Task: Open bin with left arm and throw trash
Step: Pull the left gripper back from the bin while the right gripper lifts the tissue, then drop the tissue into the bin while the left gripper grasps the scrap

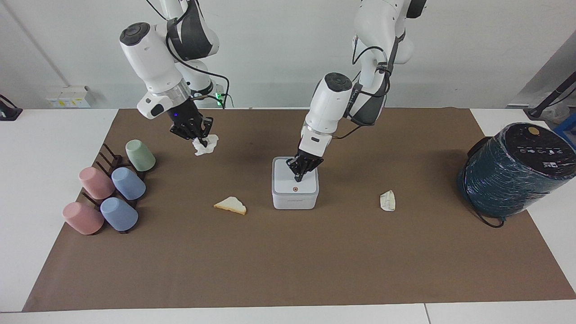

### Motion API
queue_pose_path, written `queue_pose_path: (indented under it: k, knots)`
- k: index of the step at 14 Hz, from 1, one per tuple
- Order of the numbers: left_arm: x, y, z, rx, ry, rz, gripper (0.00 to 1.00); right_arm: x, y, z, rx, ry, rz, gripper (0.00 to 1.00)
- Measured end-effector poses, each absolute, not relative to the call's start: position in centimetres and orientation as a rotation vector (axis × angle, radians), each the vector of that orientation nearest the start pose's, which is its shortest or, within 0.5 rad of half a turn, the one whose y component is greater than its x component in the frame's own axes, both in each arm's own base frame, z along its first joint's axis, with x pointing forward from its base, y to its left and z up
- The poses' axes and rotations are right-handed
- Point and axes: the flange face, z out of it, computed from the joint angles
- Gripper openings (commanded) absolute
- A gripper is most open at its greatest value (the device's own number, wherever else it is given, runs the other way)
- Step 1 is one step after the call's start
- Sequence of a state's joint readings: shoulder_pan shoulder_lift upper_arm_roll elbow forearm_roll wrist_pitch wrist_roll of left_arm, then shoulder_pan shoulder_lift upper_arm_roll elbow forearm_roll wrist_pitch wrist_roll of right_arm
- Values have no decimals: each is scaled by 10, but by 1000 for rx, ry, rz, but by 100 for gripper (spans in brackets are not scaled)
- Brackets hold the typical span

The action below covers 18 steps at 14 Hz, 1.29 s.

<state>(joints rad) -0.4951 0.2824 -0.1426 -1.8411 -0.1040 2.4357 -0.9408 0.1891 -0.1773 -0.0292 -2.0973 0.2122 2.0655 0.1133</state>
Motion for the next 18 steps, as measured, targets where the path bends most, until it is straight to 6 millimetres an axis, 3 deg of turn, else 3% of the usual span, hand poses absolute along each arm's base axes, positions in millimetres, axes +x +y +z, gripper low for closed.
queue_pose_path:
  k: [5,8,10,12,15,16,18]
  knots:
    - [531,-384,412,-3373,-655,-232,0,515,95,531,-2910,71,-212,0]
    - [545,-373,431,-3325,-675,-146,0,518,102,545,-2898,109,-243,0]
    - [567,-343,461,-3281,-704,-86,0,521,107,549,-2891,133,-252,0]
    - [592,-297,496,-3254,-694,-49,0,527,115,545,-2883,171,-255,0]
    - [619,-229,509,-3247,-623,-40,1,540,148,523,-2859,247,-277,0]
    - [625,-212,506,-3249,-582,-39,8,545,164,515,-2850,263,-269,0]
    - [632,-181,494,-3250,-514,-29,72,554,204,499,-2830,283,-248,0]
